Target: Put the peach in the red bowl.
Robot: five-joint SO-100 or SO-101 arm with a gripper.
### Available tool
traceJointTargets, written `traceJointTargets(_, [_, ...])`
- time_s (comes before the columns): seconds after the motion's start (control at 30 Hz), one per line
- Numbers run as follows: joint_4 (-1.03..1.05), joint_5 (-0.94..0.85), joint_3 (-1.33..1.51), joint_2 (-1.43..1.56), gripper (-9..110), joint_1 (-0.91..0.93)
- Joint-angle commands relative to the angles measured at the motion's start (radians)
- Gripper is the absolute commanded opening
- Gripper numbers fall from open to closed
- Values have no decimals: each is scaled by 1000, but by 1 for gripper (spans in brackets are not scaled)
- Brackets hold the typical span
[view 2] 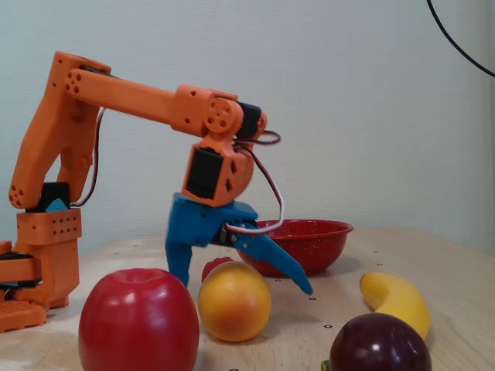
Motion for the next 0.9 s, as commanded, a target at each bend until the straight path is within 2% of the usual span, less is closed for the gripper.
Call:
traceJointTargets(0.0, [-25, -17, -66, 44, 62, 32])
traceJointTargets(0.87, [-86, -41, -80, -11, 61, 60])
